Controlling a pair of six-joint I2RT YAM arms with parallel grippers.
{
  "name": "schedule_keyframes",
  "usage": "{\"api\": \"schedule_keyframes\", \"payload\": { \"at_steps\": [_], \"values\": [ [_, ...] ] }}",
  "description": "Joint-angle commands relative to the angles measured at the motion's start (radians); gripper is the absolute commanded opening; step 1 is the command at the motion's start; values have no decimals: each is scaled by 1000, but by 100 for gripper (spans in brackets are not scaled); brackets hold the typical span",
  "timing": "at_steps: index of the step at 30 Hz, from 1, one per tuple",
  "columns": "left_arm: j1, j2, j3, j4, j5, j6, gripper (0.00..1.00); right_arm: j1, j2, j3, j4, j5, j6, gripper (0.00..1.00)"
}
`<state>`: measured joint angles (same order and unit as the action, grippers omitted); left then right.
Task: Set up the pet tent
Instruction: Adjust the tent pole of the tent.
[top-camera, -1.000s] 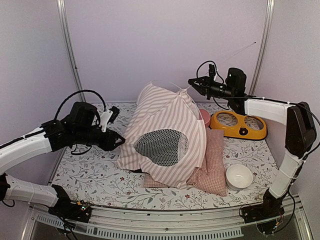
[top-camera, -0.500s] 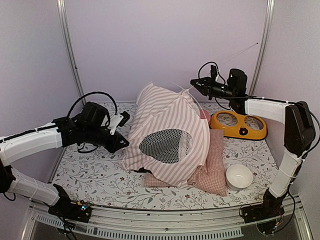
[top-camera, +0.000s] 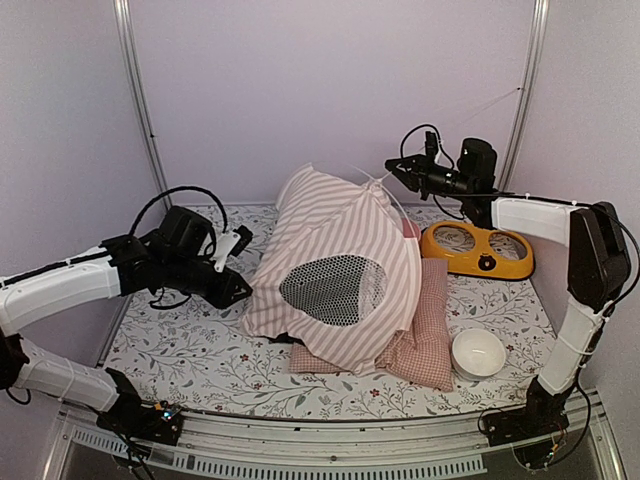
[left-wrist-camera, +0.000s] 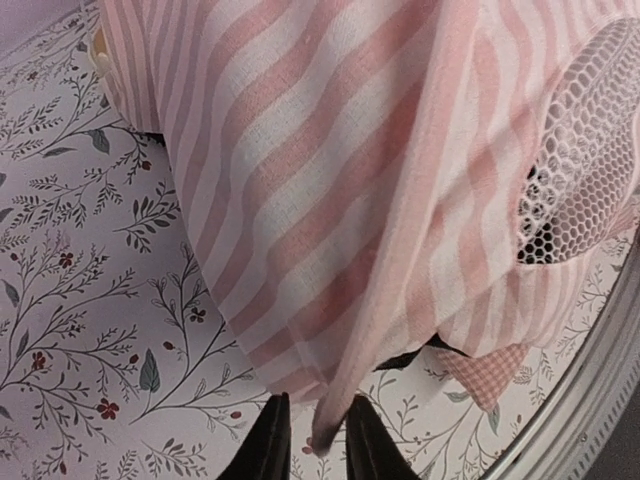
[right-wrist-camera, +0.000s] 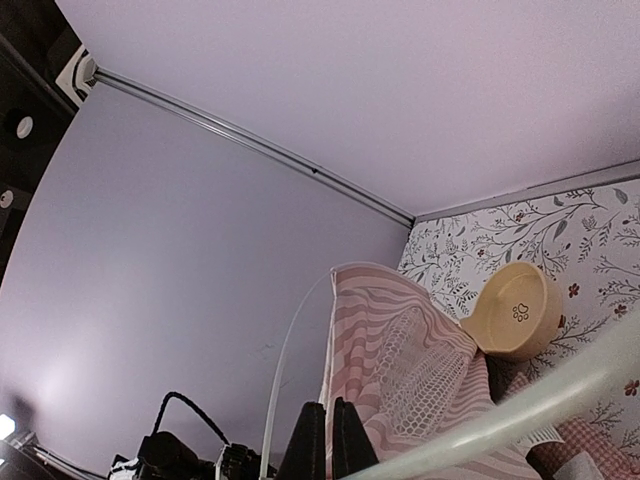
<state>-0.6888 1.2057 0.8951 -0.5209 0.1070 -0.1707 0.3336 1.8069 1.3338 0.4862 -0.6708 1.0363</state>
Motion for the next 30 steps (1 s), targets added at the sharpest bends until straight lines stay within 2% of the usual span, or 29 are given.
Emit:
{"api": "schedule_keyframes", "payload": {
  "at_steps": [1,5,7,13,19,24,30],
  "values": [
    [9,-58,-34,2,-34,-23,18,-17,21,-10,27,19,-38,0],
    [8,-61,-34,21,-4,-17,8,-16,22,-9,25,17,-38,0],
    [8,-49,-25,14,9,-12,0,-17,22,-10,24,23,-41,0],
    [4,-32,-1,-28,44,12,0,-28,7,-16,-23,76,-94,0],
    [-28,64,61,-83,99,43,0,-56,-31,-29,-47,113,-147,0],
    [-57,138,107,-144,65,64,0,-57,-69,-19,-103,169,-222,0],
    [-59,136,122,-166,30,69,0,-49,-86,8,-137,173,-304,0]
  ]
}}
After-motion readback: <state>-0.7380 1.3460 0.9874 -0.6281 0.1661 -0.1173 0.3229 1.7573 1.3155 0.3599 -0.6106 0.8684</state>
